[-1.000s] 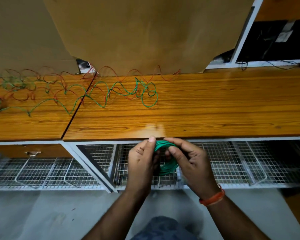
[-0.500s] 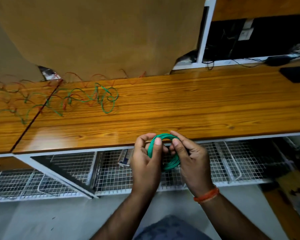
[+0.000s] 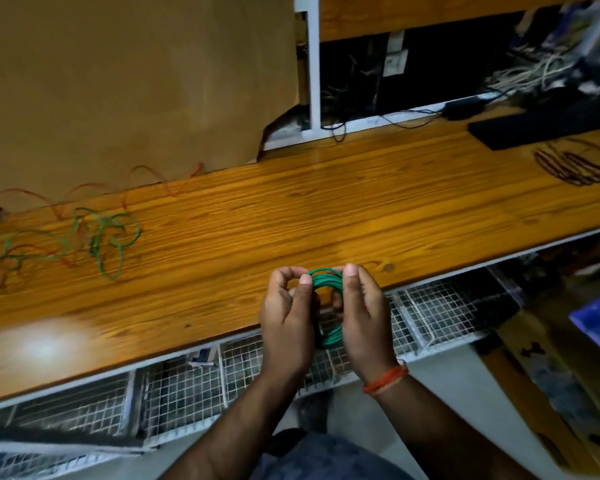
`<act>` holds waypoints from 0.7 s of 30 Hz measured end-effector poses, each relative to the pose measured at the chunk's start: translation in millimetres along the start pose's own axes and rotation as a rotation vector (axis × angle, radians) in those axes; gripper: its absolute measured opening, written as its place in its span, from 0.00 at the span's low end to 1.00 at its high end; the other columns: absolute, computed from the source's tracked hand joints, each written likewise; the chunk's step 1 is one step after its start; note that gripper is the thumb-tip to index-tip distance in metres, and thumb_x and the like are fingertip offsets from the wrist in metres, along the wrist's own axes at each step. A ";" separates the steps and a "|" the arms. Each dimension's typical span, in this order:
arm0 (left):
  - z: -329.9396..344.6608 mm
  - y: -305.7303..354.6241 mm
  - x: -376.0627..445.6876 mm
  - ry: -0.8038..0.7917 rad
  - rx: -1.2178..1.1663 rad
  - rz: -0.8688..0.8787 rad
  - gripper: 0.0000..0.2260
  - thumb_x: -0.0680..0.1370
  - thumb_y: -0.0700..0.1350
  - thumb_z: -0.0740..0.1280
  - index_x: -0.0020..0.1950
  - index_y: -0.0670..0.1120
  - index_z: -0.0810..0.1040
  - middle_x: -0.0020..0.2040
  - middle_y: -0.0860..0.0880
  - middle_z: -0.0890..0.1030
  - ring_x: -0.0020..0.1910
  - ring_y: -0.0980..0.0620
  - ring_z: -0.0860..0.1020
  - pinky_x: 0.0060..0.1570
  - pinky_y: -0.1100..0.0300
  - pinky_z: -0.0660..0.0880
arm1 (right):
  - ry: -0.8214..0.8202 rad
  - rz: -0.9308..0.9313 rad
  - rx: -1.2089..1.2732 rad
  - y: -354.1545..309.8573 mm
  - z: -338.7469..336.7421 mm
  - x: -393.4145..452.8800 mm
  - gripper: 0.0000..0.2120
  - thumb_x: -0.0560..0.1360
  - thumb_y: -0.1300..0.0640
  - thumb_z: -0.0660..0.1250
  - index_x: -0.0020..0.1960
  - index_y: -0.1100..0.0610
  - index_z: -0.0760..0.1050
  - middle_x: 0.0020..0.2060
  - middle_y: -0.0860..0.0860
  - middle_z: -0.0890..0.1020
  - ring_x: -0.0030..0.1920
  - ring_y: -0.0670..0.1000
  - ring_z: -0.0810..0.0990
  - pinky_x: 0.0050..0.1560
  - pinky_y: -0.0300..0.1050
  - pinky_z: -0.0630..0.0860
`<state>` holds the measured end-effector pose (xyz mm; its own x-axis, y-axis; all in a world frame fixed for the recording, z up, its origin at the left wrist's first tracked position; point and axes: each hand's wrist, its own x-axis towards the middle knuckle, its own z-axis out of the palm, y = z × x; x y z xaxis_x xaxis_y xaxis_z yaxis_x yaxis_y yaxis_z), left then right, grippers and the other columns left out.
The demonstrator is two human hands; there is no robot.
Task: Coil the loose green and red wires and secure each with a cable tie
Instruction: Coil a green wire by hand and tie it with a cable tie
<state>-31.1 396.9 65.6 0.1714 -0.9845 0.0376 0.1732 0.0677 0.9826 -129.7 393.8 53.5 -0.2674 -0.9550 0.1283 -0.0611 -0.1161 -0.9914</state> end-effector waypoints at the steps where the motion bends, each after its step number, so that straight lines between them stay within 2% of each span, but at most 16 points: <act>1: 5.9 -2.1 10.3 -0.018 -0.003 -0.009 0.08 0.81 0.47 0.64 0.55 0.44 0.73 0.30 0.53 0.74 0.26 0.56 0.70 0.28 0.62 0.68 | 0.026 -0.009 -0.005 3.0 -0.3 10.4 0.17 0.83 0.42 0.55 0.53 0.50 0.78 0.37 0.47 0.81 0.37 0.45 0.79 0.36 0.42 0.75; 3: 15.8 -3.8 31.1 -0.045 -0.038 -0.036 0.02 0.84 0.40 0.63 0.53 0.43 0.72 0.28 0.52 0.70 0.24 0.57 0.67 0.24 0.64 0.65 | 0.049 -0.031 0.025 4.4 -3.2 28.9 0.14 0.84 0.45 0.57 0.60 0.49 0.78 0.35 0.44 0.78 0.36 0.44 0.77 0.36 0.39 0.73; 6: 32.5 -2.2 65.8 -0.090 -0.062 -0.059 0.05 0.83 0.35 0.61 0.49 0.43 0.72 0.27 0.50 0.69 0.23 0.56 0.66 0.24 0.64 0.64 | 0.034 -0.048 0.020 4.7 -8.8 58.1 0.16 0.85 0.48 0.59 0.70 0.48 0.75 0.33 0.46 0.75 0.34 0.46 0.73 0.33 0.41 0.71; 7: 38.5 -2.9 78.8 -0.107 -0.073 -0.076 0.06 0.83 0.35 0.61 0.47 0.43 0.72 0.27 0.50 0.70 0.23 0.55 0.66 0.25 0.63 0.63 | 0.044 -0.061 -0.003 5.1 -9.2 69.5 0.15 0.85 0.48 0.60 0.69 0.47 0.76 0.33 0.45 0.76 0.34 0.45 0.74 0.34 0.41 0.71; 11: 65.5 -13.3 124.8 -0.142 -0.144 -0.129 0.05 0.79 0.40 0.66 0.44 0.46 0.74 0.28 0.50 0.71 0.25 0.55 0.66 0.26 0.62 0.62 | 0.214 -0.130 -0.147 7.4 -13.0 112.0 0.09 0.83 0.51 0.63 0.53 0.51 0.81 0.38 0.38 0.80 0.39 0.42 0.78 0.41 0.36 0.73; 14: 84.3 -29.0 141.3 -0.192 -0.146 -0.119 0.04 0.79 0.46 0.67 0.47 0.48 0.76 0.31 0.49 0.73 0.28 0.54 0.68 0.28 0.61 0.65 | 0.302 -0.066 -0.182 15.0 -21.2 137.2 0.07 0.84 0.55 0.64 0.51 0.53 0.80 0.36 0.38 0.80 0.37 0.41 0.77 0.38 0.33 0.72; 16: 95.1 -37.5 146.8 -0.197 -0.129 -0.103 0.04 0.79 0.50 0.67 0.49 0.51 0.77 0.35 0.47 0.75 0.32 0.53 0.71 0.31 0.60 0.67 | 0.337 -0.027 -0.152 23.8 -27.1 149.5 0.08 0.84 0.55 0.64 0.50 0.53 0.80 0.35 0.38 0.79 0.37 0.41 0.77 0.40 0.35 0.72; 18: 108.5 -43.1 155.1 -0.185 -0.124 -0.077 0.03 0.79 0.48 0.69 0.50 0.50 0.78 0.37 0.46 0.78 0.34 0.52 0.74 0.33 0.60 0.70 | 0.352 -0.007 -0.122 30.1 -32.5 163.5 0.09 0.84 0.52 0.63 0.50 0.52 0.80 0.33 0.38 0.79 0.37 0.41 0.76 0.41 0.39 0.73; 21: 131.4 -54.4 170.9 -0.198 -0.060 0.002 0.03 0.82 0.39 0.69 0.50 0.46 0.77 0.35 0.49 0.80 0.35 0.55 0.77 0.36 0.63 0.73 | 0.374 0.019 -0.072 41.9 -46.0 184.5 0.10 0.84 0.52 0.62 0.50 0.53 0.79 0.32 0.39 0.78 0.36 0.41 0.75 0.40 0.43 0.73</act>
<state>-138.6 203.7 42.5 -0.0208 -0.9966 0.0800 0.2312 0.0730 0.9702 -225.9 225.4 36.9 -0.6007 -0.7898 0.1239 -0.1166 -0.0668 -0.9909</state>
